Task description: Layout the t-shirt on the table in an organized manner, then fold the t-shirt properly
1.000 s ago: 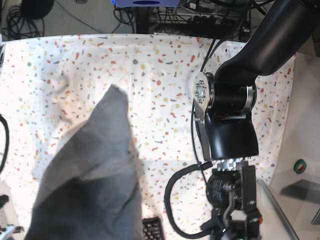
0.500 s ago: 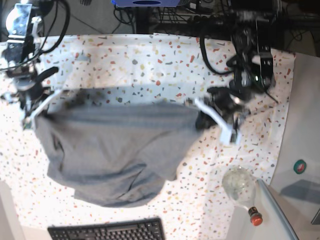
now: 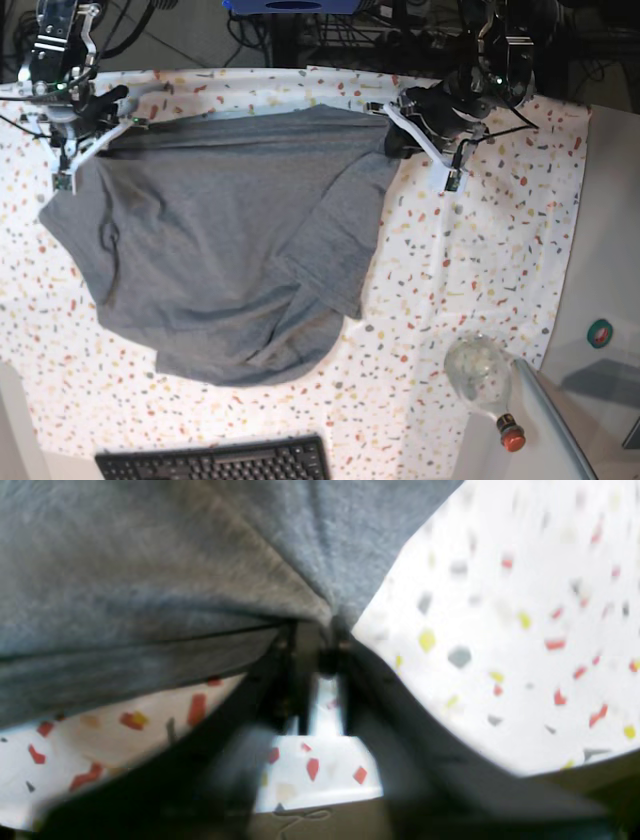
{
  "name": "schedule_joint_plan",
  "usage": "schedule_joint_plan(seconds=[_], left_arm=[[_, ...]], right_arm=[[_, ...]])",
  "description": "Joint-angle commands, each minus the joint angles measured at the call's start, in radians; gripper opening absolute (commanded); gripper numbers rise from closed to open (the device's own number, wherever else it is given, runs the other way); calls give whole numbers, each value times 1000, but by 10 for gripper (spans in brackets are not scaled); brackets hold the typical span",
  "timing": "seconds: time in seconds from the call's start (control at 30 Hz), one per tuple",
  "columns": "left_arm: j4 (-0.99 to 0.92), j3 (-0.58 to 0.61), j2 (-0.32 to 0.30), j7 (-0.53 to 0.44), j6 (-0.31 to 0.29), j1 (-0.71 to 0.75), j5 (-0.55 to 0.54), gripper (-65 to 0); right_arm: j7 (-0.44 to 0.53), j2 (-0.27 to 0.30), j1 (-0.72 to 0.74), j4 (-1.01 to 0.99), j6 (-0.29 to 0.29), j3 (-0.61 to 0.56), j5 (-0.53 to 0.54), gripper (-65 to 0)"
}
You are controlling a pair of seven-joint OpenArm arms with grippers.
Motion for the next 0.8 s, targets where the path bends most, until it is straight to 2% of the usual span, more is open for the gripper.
schedule_joint_plan(seconds=[0.0,0.03,0.1,0.13,0.17,0.27,0.33,0.4,0.47,0.53,0.6,0.63,0.7,0.77], left_arm=[[16,-9,-29,-10,4,18,-5,-485],[16,-9,-36,-12,4,31,-7,-393],[19,-15,-47,-16,4,52,-7,-225],[22,-33,-50,-16,4,60,-8,-188],[30,-64,-46,-16,4,69,-8,-176],[96,-151,-44,-18,0,72,-8,-244],[145,-165,-46,-19,0,38,-8,-339],[157,-119,-49,-18,0,-55,-5,-481],[100,-19,-50,-16,0,-201,1,-650],[-13,96,-49,-19,3,-367,1,-650],[-191,202,-35,-19,4,-551,1,-650],[-303,260,-13,-21,4,-643,1,-650],[-536,355,27,-58,4,-810,12,-650],[-813,456,88,-179,4,-962,47,-650]], right_arm=[[26,12,-9,22,-5,11,-9,-401],[38,12,-18,22,-5,11,-7,-362],[81,12,-35,39,-5,14,-7,-354],[96,12,-47,56,-5,20,-7,-354],[110,9,-62,81,-5,38,-5,-354],[136,-28,-92,161,-5,97,-5,-354],[142,-32,-93,188,-5,118,-5,-354],[142,-32,-84,194,-5,115,-5,-354],[142,-40,-66,213,4,112,-5,-369],[142,-40,-64,223,69,52,-5,-452],[141,-40,-64,223,147,-29,-5,-615],[139,-40,-59,219,173,-75,-5,-650],[136,-40,-41,196,182,-146,-9,-650],[136,-40,-7,150,182,-203,-10,-650]])
